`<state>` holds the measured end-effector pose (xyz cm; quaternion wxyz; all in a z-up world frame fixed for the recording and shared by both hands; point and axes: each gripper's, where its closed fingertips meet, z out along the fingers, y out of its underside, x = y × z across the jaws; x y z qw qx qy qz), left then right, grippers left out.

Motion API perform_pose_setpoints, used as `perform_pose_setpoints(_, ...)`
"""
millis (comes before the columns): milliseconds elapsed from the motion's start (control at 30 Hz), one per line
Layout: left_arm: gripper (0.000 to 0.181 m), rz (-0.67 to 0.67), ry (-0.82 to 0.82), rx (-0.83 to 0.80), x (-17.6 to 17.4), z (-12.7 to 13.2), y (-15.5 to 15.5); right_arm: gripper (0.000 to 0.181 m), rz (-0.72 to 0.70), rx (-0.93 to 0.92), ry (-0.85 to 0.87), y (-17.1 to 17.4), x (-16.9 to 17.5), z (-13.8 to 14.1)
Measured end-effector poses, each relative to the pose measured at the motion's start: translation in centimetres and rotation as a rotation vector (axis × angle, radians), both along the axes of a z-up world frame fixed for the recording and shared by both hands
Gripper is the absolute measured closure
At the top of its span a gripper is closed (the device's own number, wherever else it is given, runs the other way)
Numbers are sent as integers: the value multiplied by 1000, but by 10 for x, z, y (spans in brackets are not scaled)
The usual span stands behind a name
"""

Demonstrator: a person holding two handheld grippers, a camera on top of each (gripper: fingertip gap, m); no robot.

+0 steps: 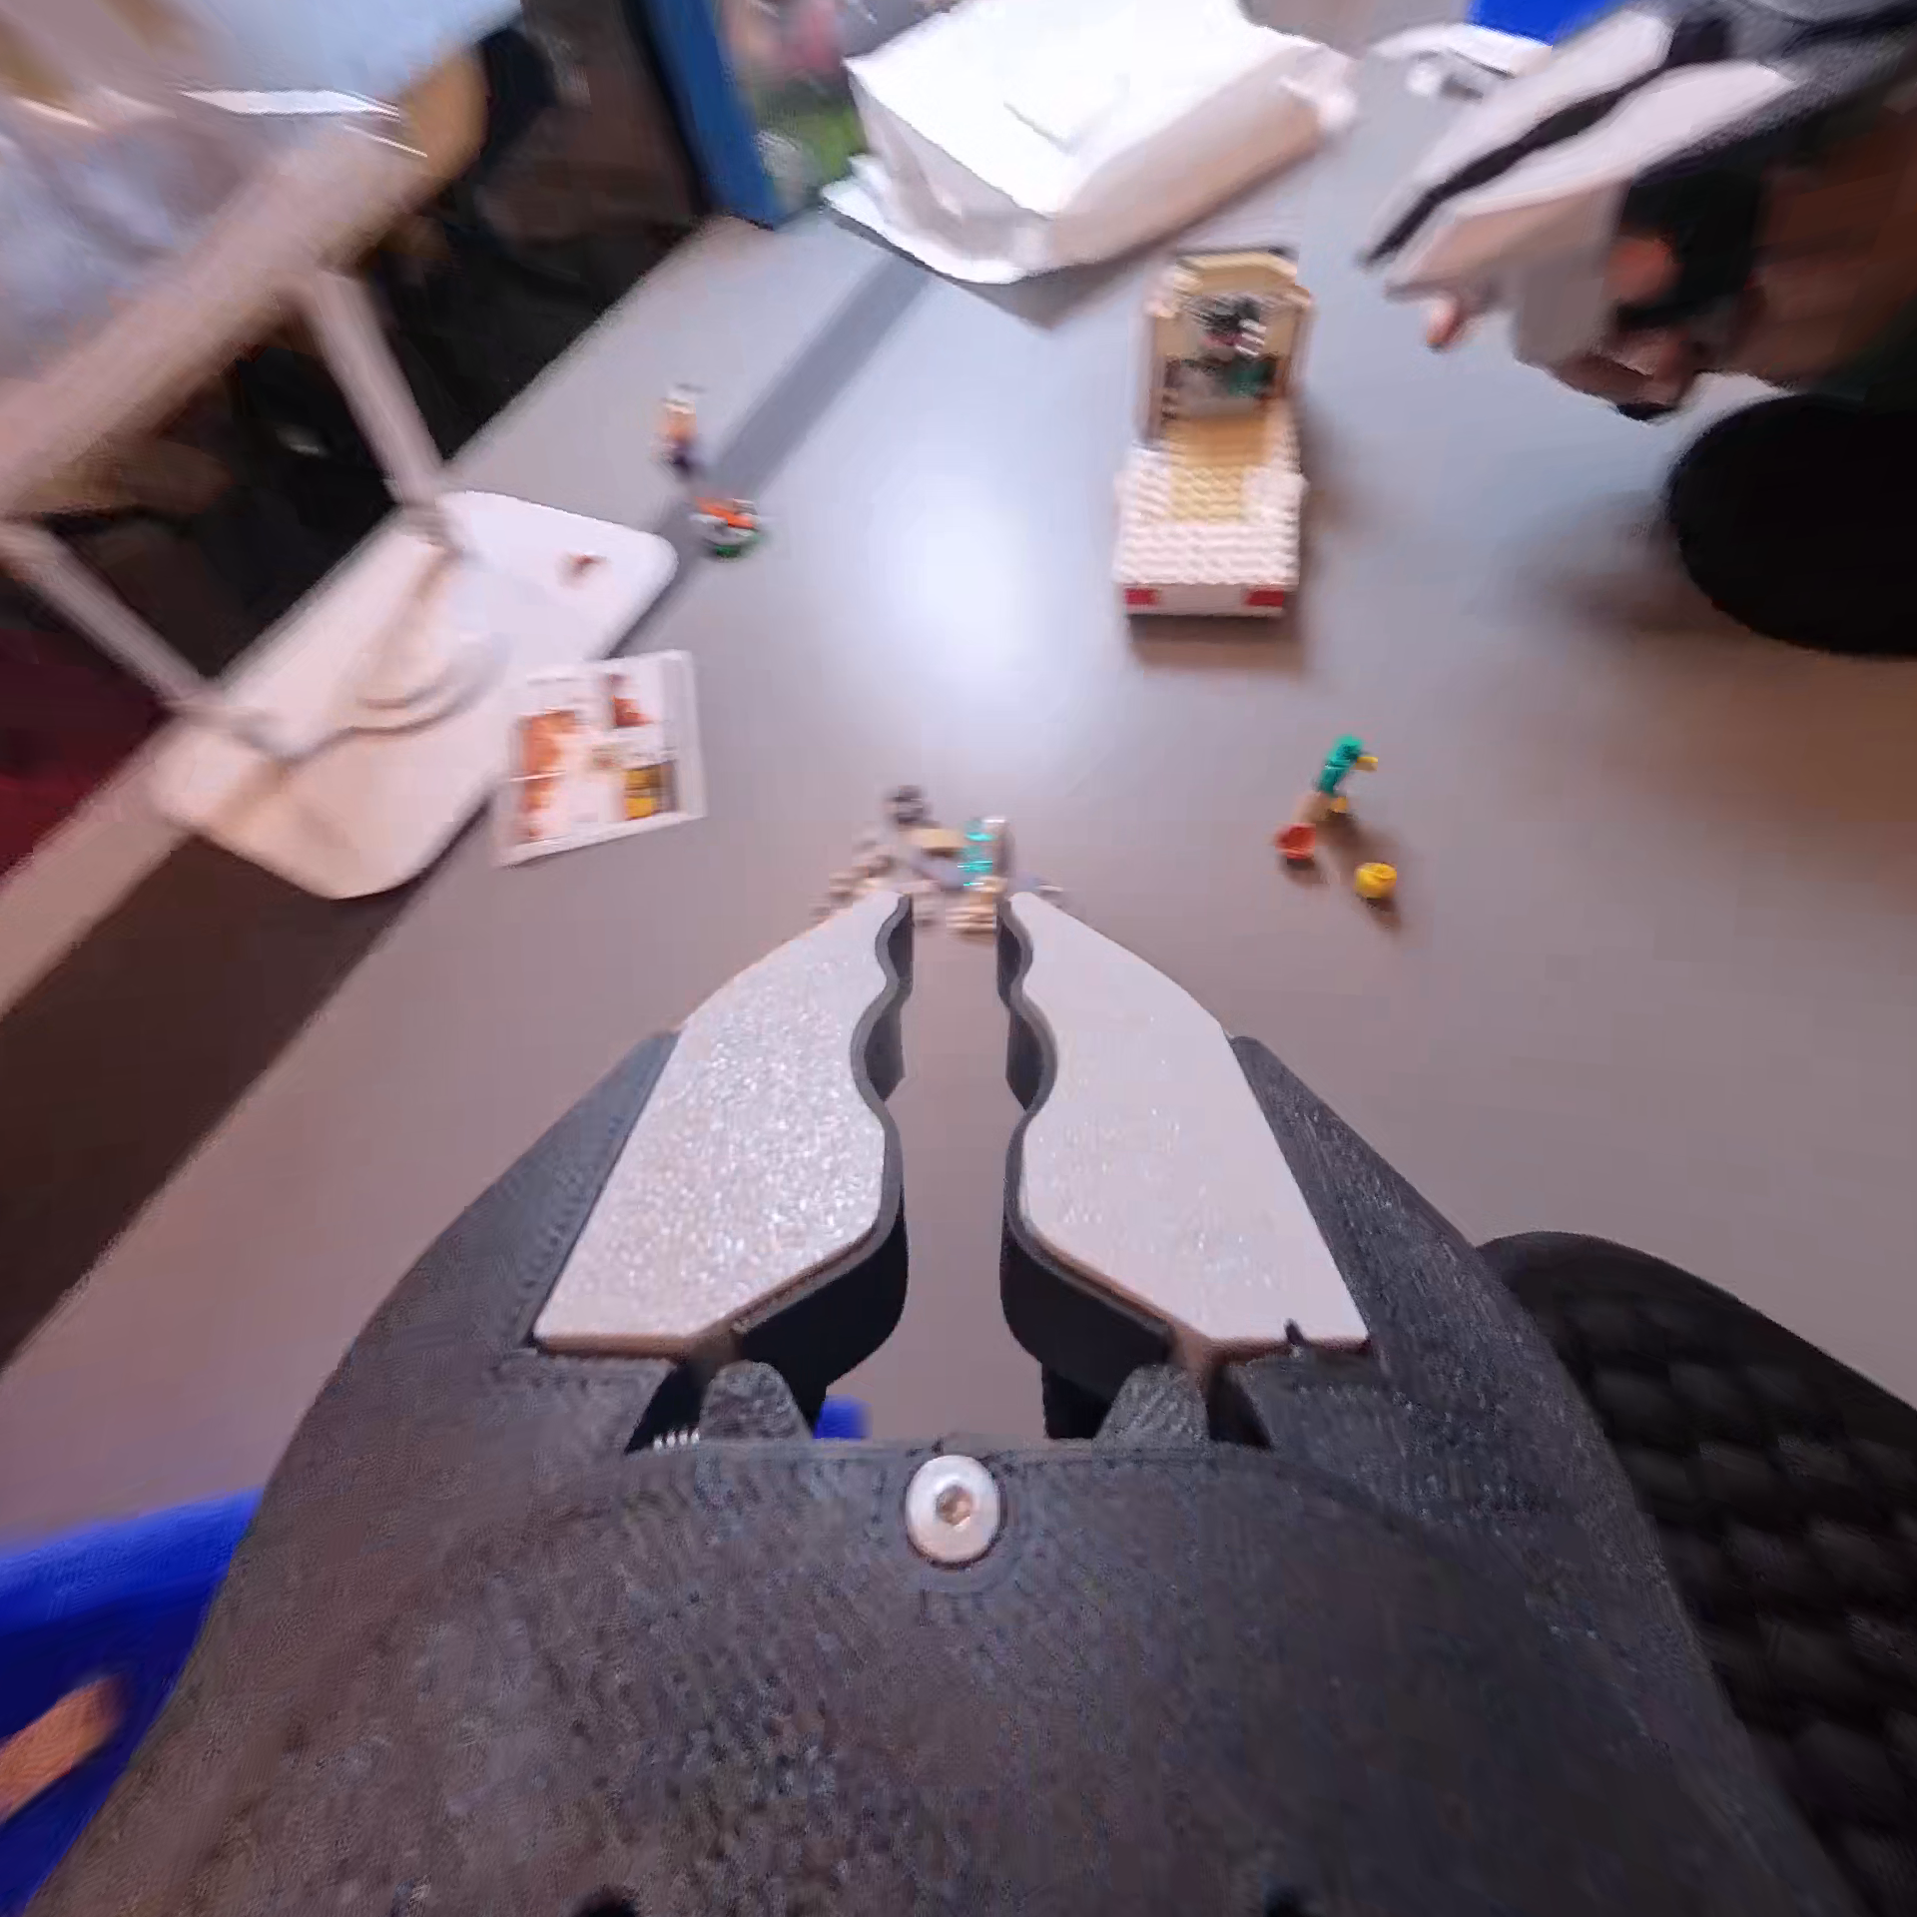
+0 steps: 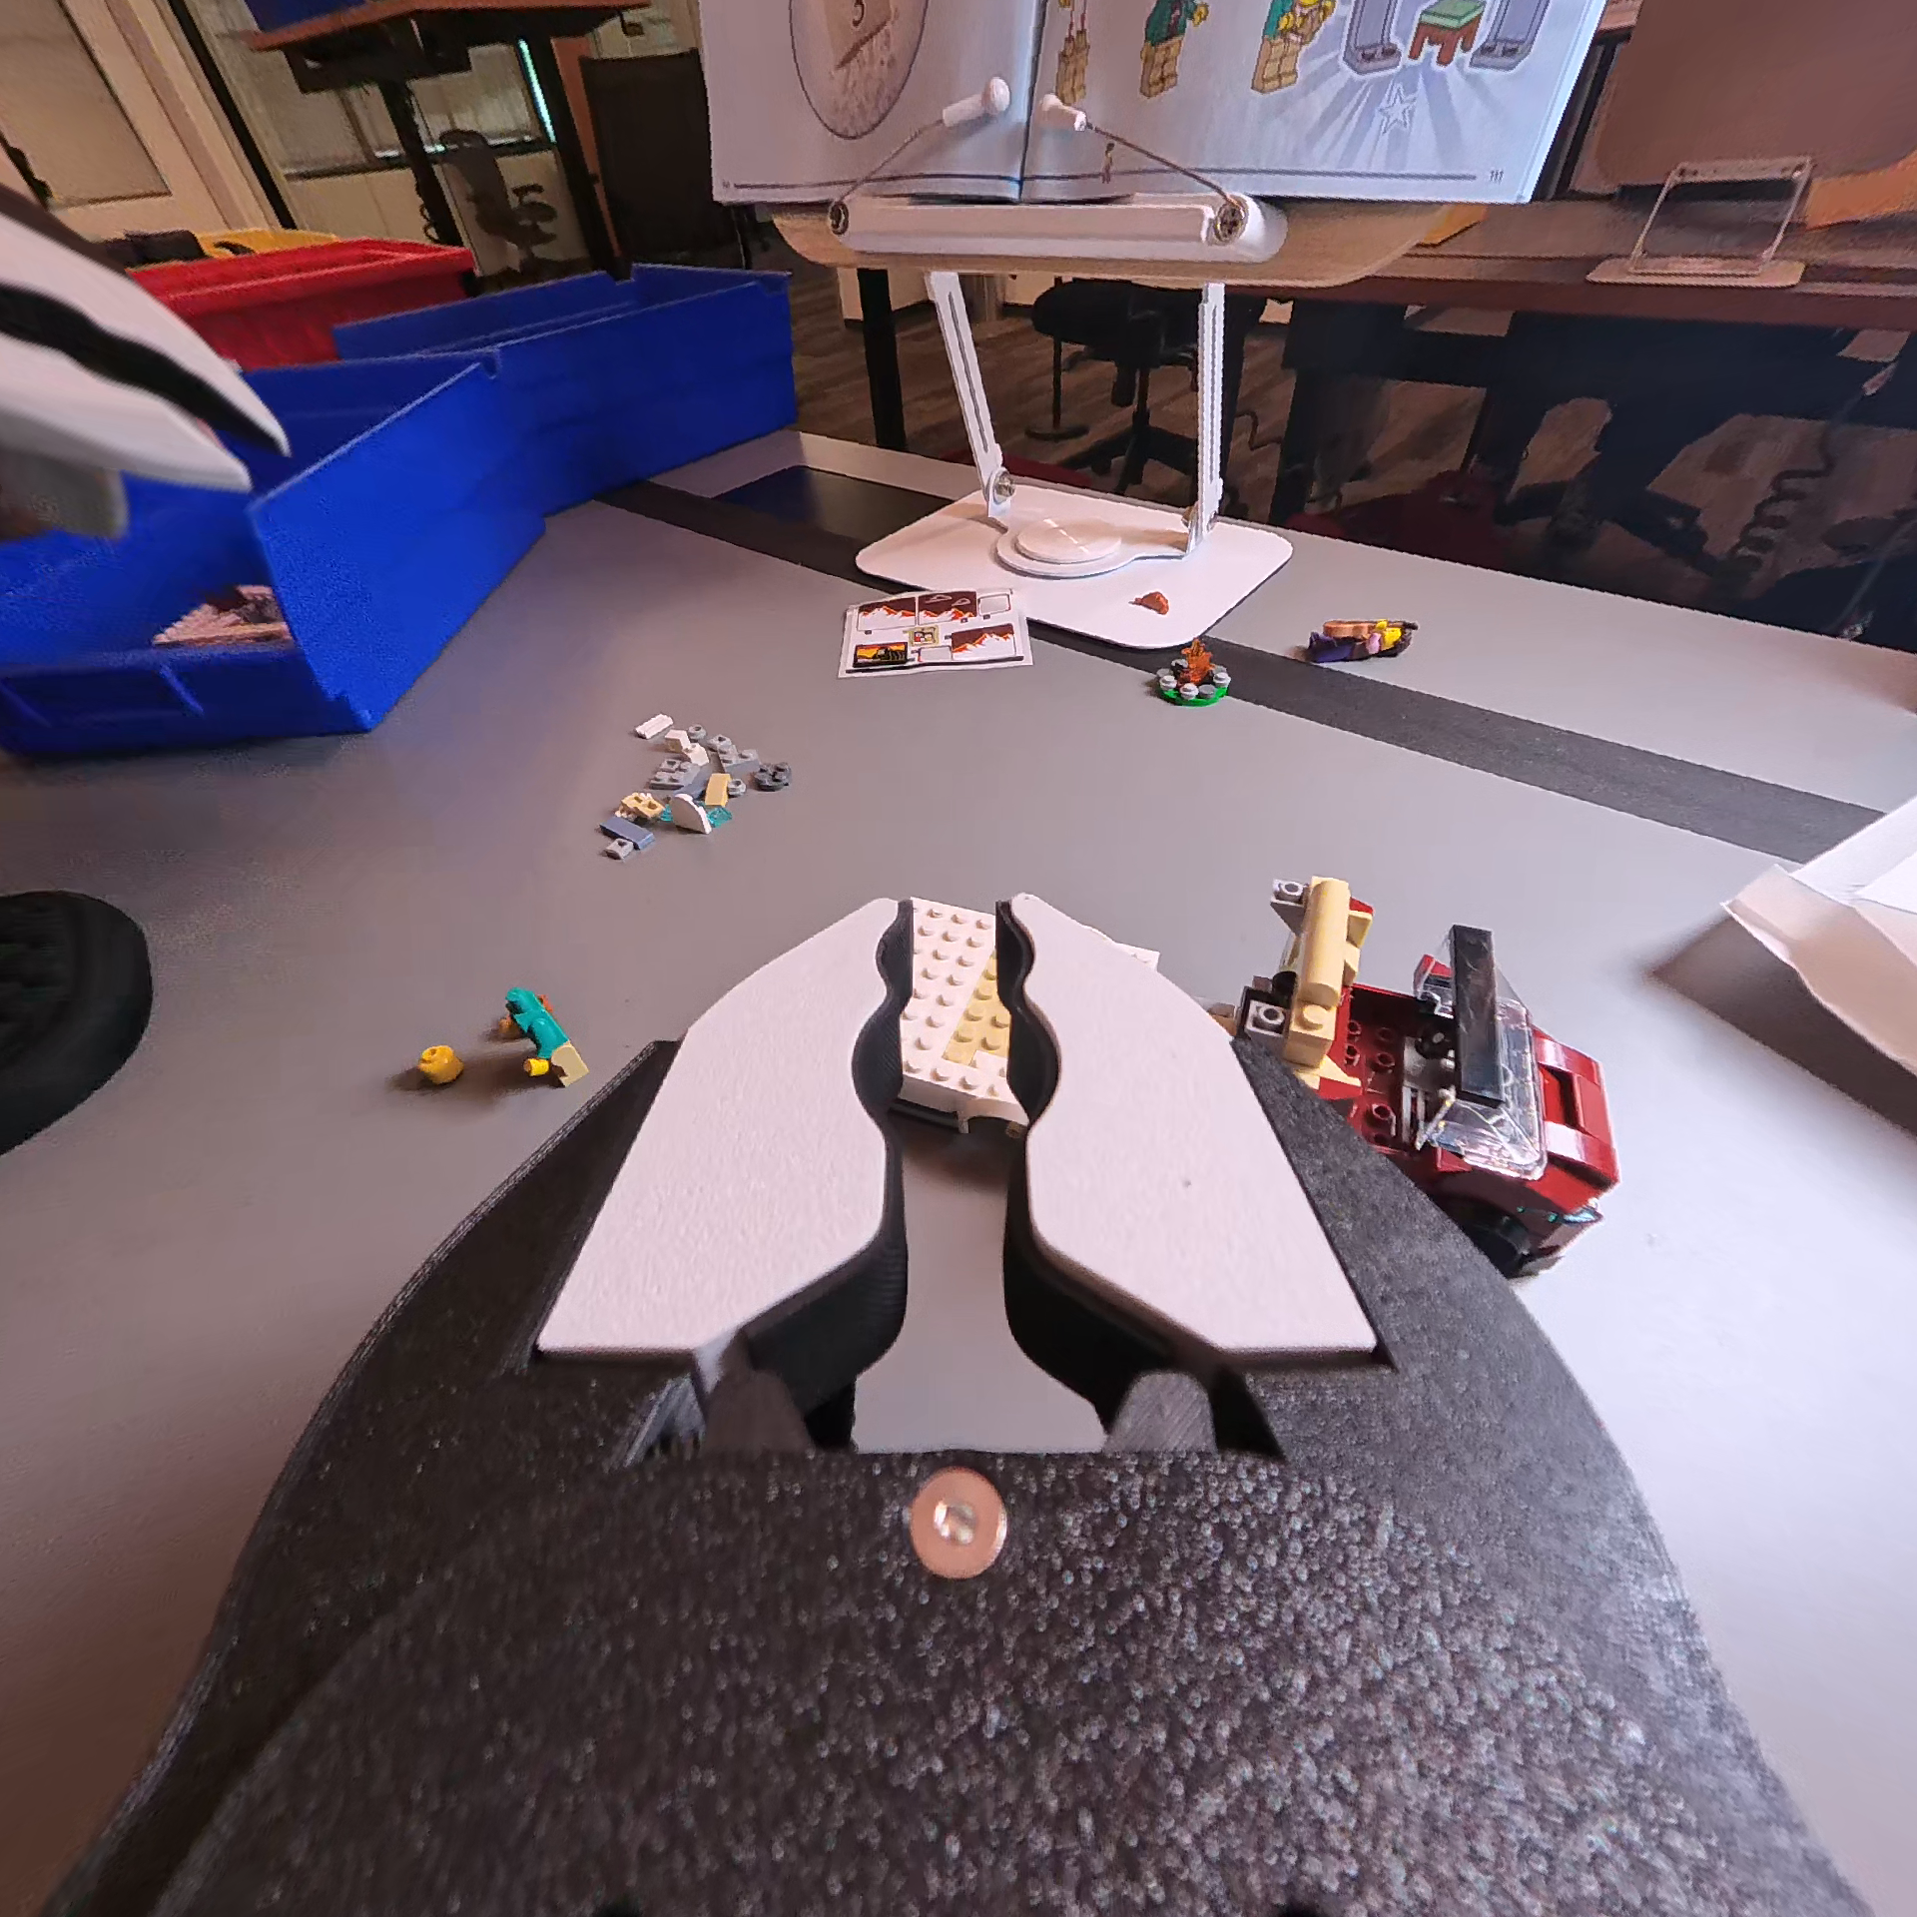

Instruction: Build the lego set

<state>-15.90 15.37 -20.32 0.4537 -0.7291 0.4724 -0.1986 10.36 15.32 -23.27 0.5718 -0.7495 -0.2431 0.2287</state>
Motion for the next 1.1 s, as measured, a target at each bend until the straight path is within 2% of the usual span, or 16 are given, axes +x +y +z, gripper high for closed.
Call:
perform_pose_setpoints(67, 172, 166, 41, 84, -51, 26, 23, 166, -6, 9, 1, 0, 1, 2)
perform_pose_setpoints(100, 171, 237, 84, 85, -77, 30, 32, 165, -14, 18, 4, 0, 2, 4)
perform_pose_setpoints(167, 169, 326, 209, -23, -122, 13, 39, 162, -41, 45, 19, 1, 5, 11)
perform_pose_setpoints(233, 167, 339, 332, -167, -152, -20, 37, 159, -71, 71, 41, 3, 11, 18)
perform_pose_setpoints(333, 166, 256, 400, -346, -159, -69, 22, 158, -105, 94, 62, 4, 18, 23)
perform_pose_setpoints(433, 161, 184, 495, -417, -159, -105, 11, 158, -122, 85, 70, 6, 21, 21)
perform_pose_setpoints(567, 160, 147, 536, -458, -156, -123, 8, 158, -124, 69, 67, 8, 21, 17)
perform_pose_setpoints(667, 167, 133, 551, -474, -154, -128, 7, 158, -120, 59, 57, 9, 19, 13)
perform_pose_setpoints(767, 167, 146, 597, -433, -158, -126, 11, 158, -114, 50, 55, 9, 18, 12)
perform_pose_setpoints(833, 167, 159, 586, -383, -158, -116, 14, 158, -111, 51, 56, 8, 18, 12)
perform_pose_setpoints(1000, 167, 188, 430, -95, -134, -50, 22, 158, -106, 59, 63, 7, 18, 15)
perform_pose_setpoints(1100, 167, 75, 356, 99, -92, -16, 6, 158, -97, 62, 63, 6, 16, 16)
